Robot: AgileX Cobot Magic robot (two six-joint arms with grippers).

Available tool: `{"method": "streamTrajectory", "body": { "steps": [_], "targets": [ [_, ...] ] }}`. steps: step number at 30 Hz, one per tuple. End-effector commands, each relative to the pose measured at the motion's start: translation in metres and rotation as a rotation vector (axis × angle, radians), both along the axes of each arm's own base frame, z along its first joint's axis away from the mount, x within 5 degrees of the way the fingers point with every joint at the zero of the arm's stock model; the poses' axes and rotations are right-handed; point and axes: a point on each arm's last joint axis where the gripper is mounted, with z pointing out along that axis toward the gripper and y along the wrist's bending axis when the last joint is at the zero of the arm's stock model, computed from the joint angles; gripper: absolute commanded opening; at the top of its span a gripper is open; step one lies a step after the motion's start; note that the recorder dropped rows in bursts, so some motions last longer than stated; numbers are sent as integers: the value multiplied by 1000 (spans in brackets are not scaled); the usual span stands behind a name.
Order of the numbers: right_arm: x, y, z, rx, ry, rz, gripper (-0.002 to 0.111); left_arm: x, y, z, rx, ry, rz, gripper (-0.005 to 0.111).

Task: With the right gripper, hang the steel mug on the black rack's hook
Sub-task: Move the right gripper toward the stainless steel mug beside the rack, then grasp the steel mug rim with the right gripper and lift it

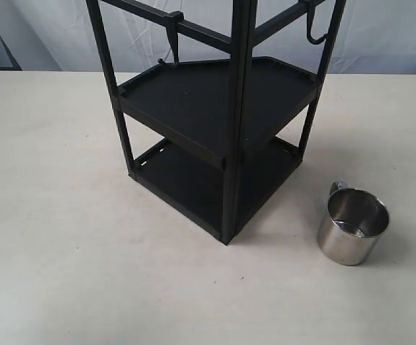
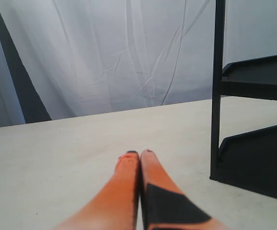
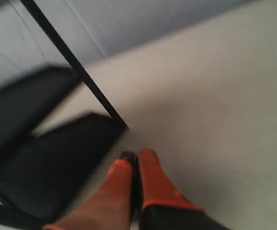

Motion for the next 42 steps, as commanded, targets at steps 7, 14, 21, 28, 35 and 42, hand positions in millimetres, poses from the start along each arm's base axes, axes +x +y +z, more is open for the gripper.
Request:
{"method": "streamTrajectory", "body": {
  "steps": [7,14,21,28,35,42],
  "targets": [
    [119,19,-26,-138,587,308,20,0,0,1,-3,-9,-5,2],
    [149,20,-68,-146,773,320,61,0,0,1,-3,-9,-5,2],
    [166,19,-101,-156,832,308,60,0,0,1,-3,-9,-5,2],
    [173,21,-125,-118,899,296,-1,0,0,1,-3,-9,-5,2],
    [157,27,-93,-51,849,334,0,0,0,1,-3,-9,-5,2],
    [80,56,-20,168,538,564,0,0,0,1,-3,-9,-5,2]
  ]
}}
